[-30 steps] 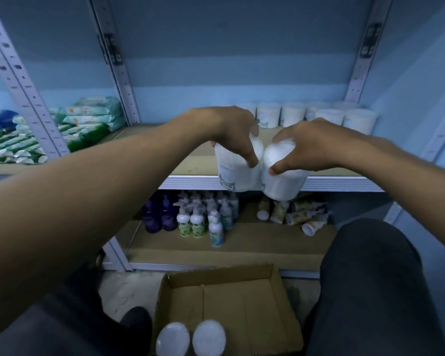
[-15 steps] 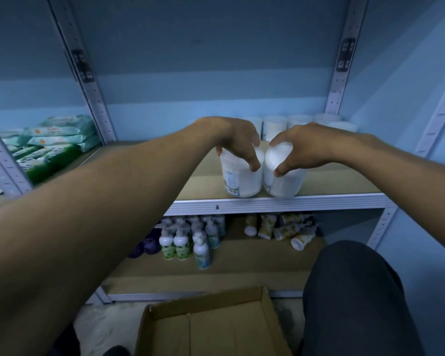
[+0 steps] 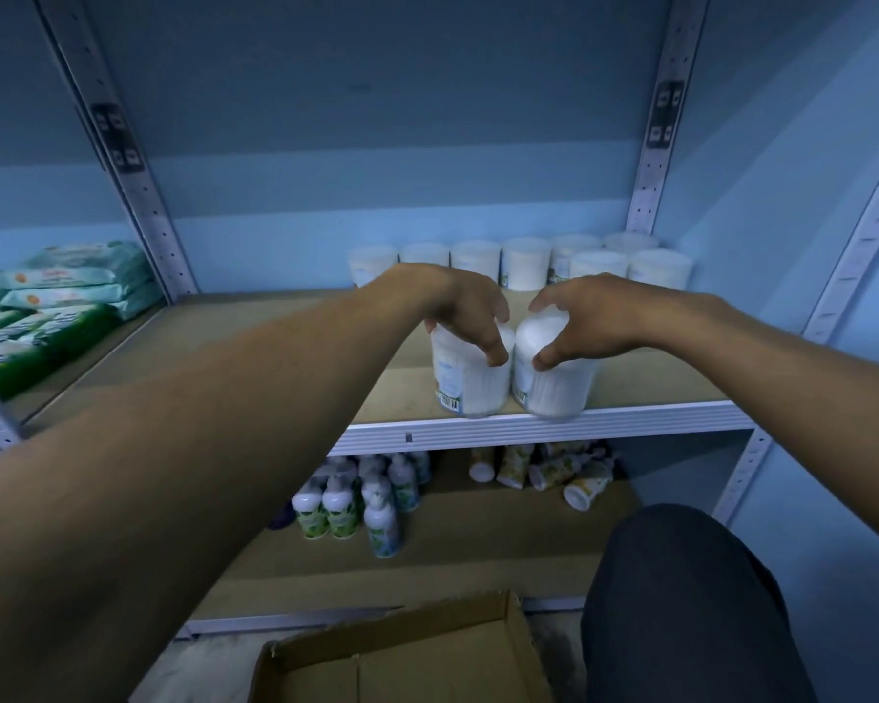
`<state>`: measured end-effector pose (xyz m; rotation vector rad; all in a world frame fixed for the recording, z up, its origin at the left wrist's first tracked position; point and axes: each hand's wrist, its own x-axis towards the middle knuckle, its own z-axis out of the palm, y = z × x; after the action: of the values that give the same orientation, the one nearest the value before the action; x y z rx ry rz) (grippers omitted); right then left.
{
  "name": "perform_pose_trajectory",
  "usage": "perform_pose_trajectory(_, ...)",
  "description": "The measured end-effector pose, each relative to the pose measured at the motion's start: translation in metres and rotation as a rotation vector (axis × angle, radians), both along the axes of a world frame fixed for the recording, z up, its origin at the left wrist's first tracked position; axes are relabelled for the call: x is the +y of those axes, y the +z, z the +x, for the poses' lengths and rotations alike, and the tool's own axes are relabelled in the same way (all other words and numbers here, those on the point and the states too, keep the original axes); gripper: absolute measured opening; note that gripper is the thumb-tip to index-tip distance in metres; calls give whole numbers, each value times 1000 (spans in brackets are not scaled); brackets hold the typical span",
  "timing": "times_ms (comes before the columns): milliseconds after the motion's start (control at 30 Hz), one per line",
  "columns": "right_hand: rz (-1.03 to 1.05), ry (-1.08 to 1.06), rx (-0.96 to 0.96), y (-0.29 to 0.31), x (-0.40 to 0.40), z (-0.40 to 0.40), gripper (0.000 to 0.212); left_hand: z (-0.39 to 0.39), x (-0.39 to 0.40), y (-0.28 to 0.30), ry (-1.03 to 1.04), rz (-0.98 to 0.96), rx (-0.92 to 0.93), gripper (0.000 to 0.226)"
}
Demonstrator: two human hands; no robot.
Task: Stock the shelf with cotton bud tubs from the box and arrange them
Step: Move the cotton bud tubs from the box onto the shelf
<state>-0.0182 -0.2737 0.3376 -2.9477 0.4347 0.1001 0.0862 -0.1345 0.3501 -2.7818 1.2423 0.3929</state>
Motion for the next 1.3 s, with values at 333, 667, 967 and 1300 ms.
perform_pose_trajectory(333,-43,27,-53,-1,-2,-11,83,-3,11,0,-33,-63,-53,85)
perform_pose_trajectory(667,-175,52,-167,-23,12,-25,67,-12,27,-21,-85,-194,-136,77)
perform_pose_trajectory(967,-262,11,-216,-26,7,-9,55,1,21,-31,-72,-293,-150,69)
perform_pose_trajectory(1300,-270,-20,-214,-29,-11,31,53,32,-8,-35,-46,-291,-165,68)
